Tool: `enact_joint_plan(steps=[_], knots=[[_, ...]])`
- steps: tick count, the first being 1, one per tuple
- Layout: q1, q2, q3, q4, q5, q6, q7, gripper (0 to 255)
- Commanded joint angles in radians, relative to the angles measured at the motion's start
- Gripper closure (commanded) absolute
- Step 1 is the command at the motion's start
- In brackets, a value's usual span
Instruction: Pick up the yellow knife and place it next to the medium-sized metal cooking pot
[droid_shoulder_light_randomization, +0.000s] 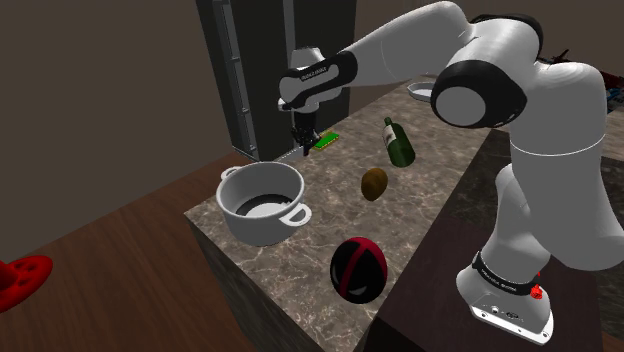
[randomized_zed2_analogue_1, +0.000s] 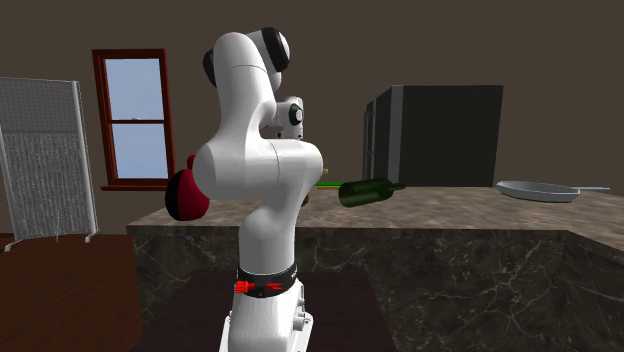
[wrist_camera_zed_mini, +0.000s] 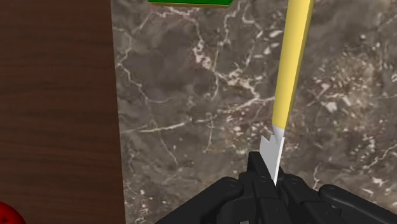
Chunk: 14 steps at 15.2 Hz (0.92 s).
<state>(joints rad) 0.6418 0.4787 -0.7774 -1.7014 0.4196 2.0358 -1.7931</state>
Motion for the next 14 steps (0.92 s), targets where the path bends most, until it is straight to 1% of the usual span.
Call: enact_joint_plan(steps=[1, 8, 14], knots=[[-0.003, 0.01, 0.006, -0.013, 0.01, 0.02, -0.008, 255], [-0.019, 0.054, 0.032, -0.047, 0.05, 0.089, -0.034, 255], [-0.019, 0.056, 0.033, -0.048, 0.051, 0.091, -0.035, 255]])
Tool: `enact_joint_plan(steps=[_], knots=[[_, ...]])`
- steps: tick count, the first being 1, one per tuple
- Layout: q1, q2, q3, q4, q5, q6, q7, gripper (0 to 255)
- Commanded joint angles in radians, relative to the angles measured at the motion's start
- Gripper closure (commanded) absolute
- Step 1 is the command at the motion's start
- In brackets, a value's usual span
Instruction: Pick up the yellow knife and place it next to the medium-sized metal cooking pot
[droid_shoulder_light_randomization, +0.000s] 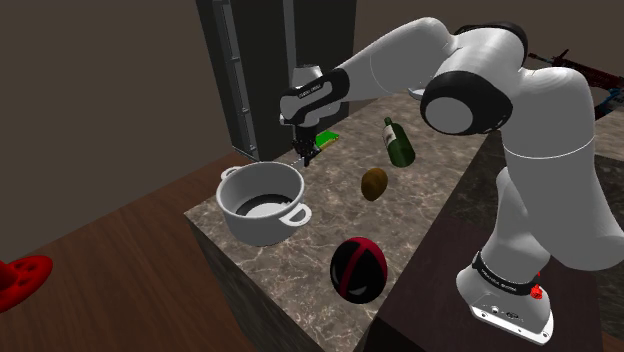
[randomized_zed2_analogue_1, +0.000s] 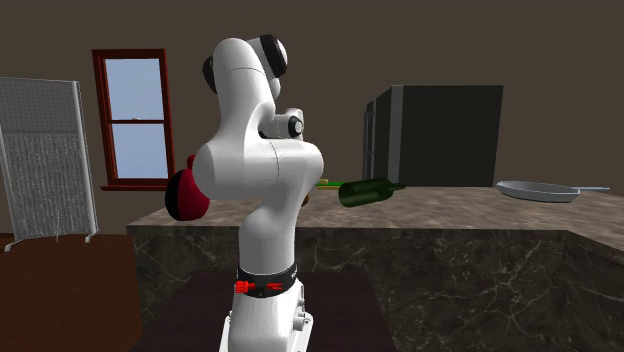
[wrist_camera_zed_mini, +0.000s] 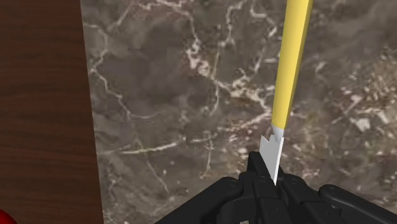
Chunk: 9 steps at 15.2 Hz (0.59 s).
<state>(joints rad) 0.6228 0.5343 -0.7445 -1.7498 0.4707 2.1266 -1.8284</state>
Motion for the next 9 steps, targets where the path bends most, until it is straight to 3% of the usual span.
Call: enact_joint_plan(steps=[1, 2, 3, 9], knots=[[0.0, 0.0, 0.0, 0.0, 0.0, 0.0, 0.0, 255], [0.0, 0.0, 0.0, 0.0, 0.0, 0.0, 0.0, 255], [0.0, 0.0, 0.0, 0.0, 0.0, 0.0, 0.0, 0], [0.006, -0.017, -0.01, 0.01, -0.015, -0.023, 0.009, 0]])
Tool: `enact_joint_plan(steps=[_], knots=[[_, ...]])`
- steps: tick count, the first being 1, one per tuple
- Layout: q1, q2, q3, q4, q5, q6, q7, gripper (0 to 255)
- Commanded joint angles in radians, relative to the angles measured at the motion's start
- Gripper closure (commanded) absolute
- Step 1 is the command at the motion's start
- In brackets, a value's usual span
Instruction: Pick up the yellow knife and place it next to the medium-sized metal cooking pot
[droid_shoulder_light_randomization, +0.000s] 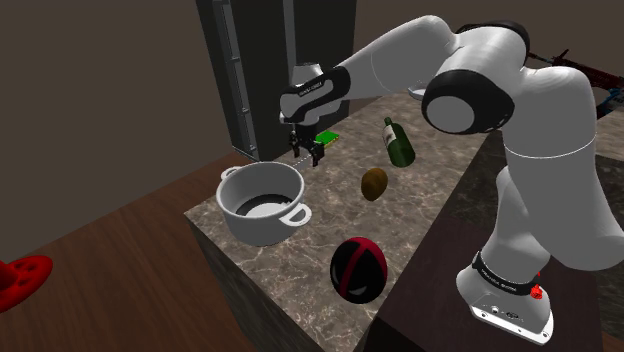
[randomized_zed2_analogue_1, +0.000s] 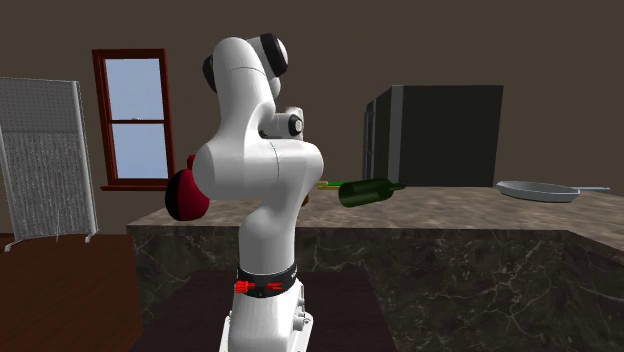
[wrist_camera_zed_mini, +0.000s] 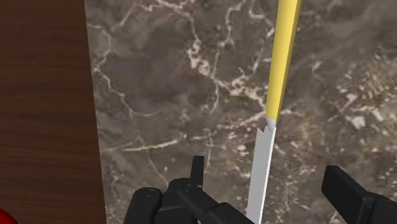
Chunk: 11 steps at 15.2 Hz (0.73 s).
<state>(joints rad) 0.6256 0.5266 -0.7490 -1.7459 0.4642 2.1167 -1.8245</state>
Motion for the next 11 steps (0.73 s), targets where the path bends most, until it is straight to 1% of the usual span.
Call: enact_joint_plan(steps=[1, 3, 11], knots=[[0.008, -0.026, -0.016, 0.017, -0.023, -0.037, 0.014, 0], [0.017, -0.054, -0.032, 0.04, -0.048, -0.082, 0.029, 0], [0.017, -0.054, -0.032, 0.04, -0.048, -0.082, 0.029, 0]])
